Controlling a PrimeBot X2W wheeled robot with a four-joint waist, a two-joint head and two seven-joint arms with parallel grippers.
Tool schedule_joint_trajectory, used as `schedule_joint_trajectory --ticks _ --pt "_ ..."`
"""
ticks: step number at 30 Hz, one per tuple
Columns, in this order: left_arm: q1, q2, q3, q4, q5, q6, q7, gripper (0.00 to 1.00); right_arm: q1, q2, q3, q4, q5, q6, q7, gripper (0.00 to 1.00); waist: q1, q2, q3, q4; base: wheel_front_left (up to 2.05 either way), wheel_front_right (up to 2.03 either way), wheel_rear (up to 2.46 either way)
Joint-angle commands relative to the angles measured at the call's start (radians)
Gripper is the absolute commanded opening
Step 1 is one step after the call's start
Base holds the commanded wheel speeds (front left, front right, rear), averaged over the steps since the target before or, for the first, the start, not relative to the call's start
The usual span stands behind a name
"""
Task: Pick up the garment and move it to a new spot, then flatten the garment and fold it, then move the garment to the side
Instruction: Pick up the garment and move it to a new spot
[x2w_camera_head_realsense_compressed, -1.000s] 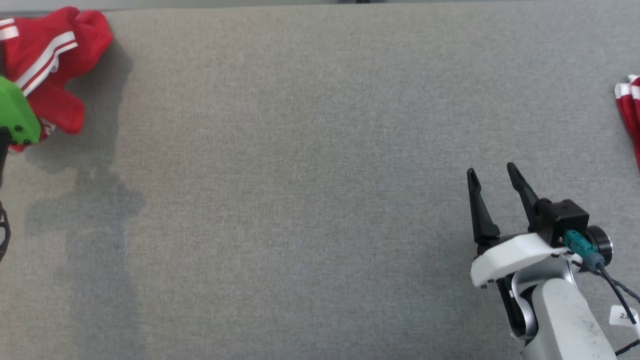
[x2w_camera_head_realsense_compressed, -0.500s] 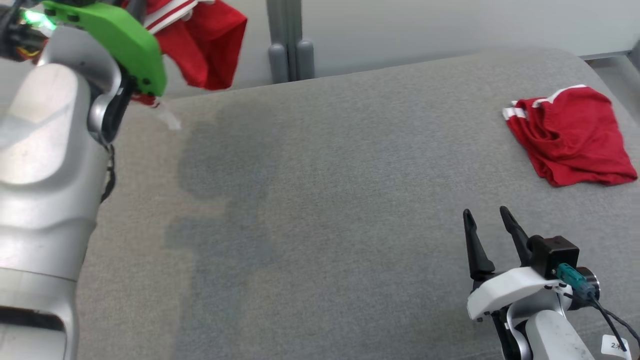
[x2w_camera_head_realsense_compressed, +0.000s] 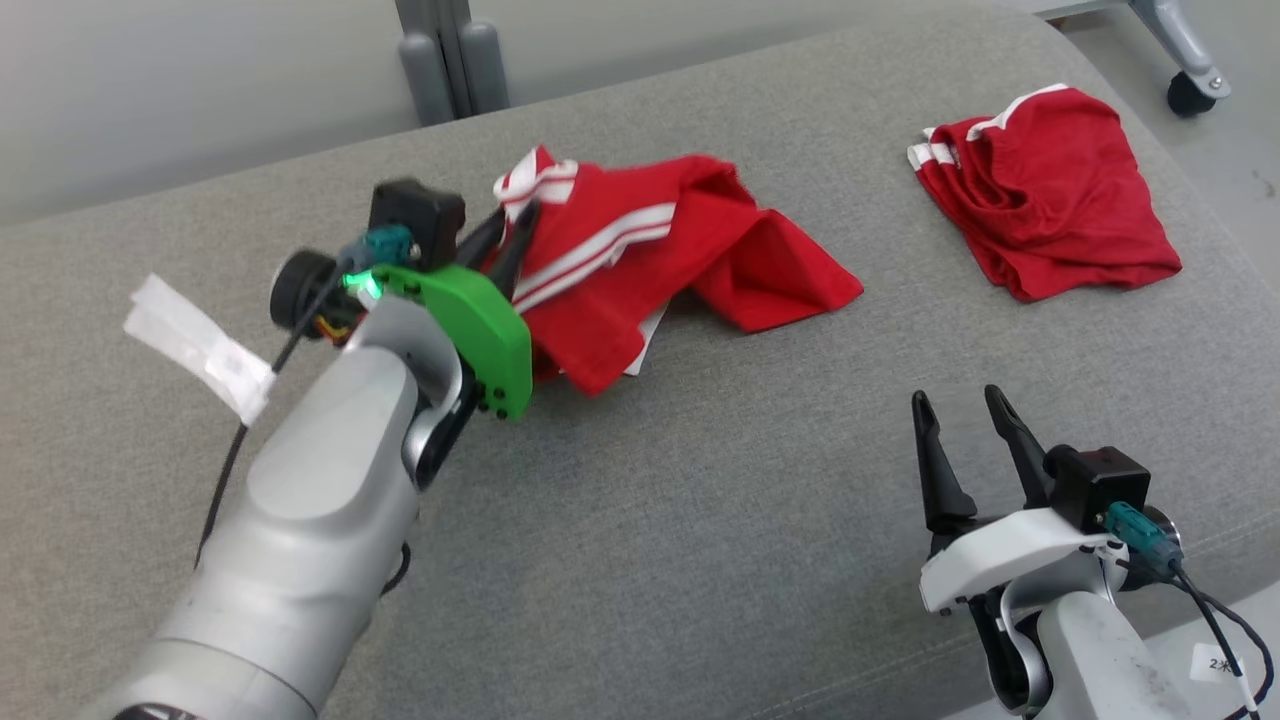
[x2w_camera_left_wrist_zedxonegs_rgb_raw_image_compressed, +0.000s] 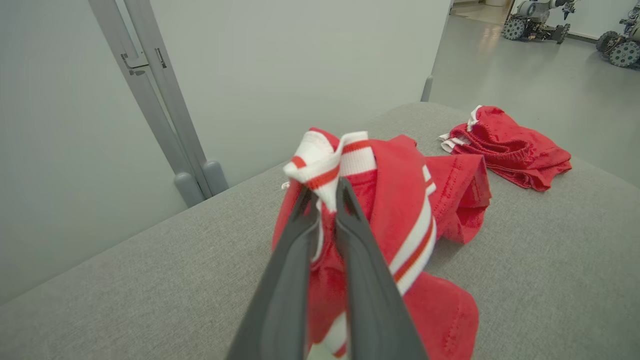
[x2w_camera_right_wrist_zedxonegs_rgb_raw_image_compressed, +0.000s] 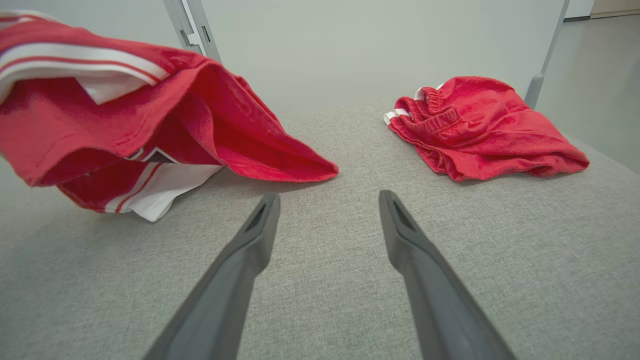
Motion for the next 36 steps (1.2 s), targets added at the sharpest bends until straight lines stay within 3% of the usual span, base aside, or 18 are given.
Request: schedule_joint_trajectory --ticks 1,2,4,5,6,18,26,36 --pt "0.036 -0.005 -0.006 0.027 -0.014 -0.001 -0.016 0.00 -0.017 -0.002 0.005 0.003 0.008 -0.001 -0.007 1.00 0.0000 -0.0001 0.053 -0.014 0.00 0.00 0.00" --pt "0.054 -0.012 -0.010 0.049 -0.022 -0.001 -0.028 0.00 -0.021 -0.002 0.006 0.006 0.009 -0.001 -0.008 1.00 0.0000 -0.0001 0.057 -0.015 0.00 0.00 0.00" --pt "0.081 -0.021 -0.020 0.085 -0.029 -0.001 -0.051 0.24 -0.025 -0.002 0.007 0.012 0.006 -0.001 -0.009 1.00 0.0000 -0.0001 0.060 -0.014 0.00 0.00 0.00" --pt "0.090 -0.023 -0.024 0.100 -0.029 -0.001 -0.061 0.47 -0.027 -0.002 0.006 0.014 0.003 -0.001 -0.008 1.00 0.0000 -0.0001 0.059 -0.012 0.00 0.00 0.00" --pt "0.097 -0.023 -0.030 0.112 -0.027 -0.001 -0.070 1.00 -0.028 -0.002 0.004 0.017 0.000 -0.001 -0.008 1.00 0.0000 -0.0001 0.058 -0.010 0.00 0.00 0.00" --pt "0.069 -0.040 -0.037 0.169 -0.037 0.004 -0.173 1.00 0.004 -0.002 -0.037 0.009 -0.062 -0.001 -0.009 1.00 0.0000 -0.0001 -0.045 0.088 0.00 0.00 0.00" --pt "0.168 -0.034 0.004 0.106 -0.025 0.049 -0.193 1.00 0.048 -0.002 -0.103 -0.001 -0.104 -0.001 -0.005 1.00 0.0000 -0.0001 -0.158 0.186 0.00 0.00 0.00" --pt "0.450 -0.004 0.137 -0.138 0.018 0.160 -0.191 1.00 0.145 -0.002 -0.133 -0.026 -0.078 -0.001 0.000 1.00 0.0000 -0.0001 -0.215 0.296 0.00 0.00 0.00"
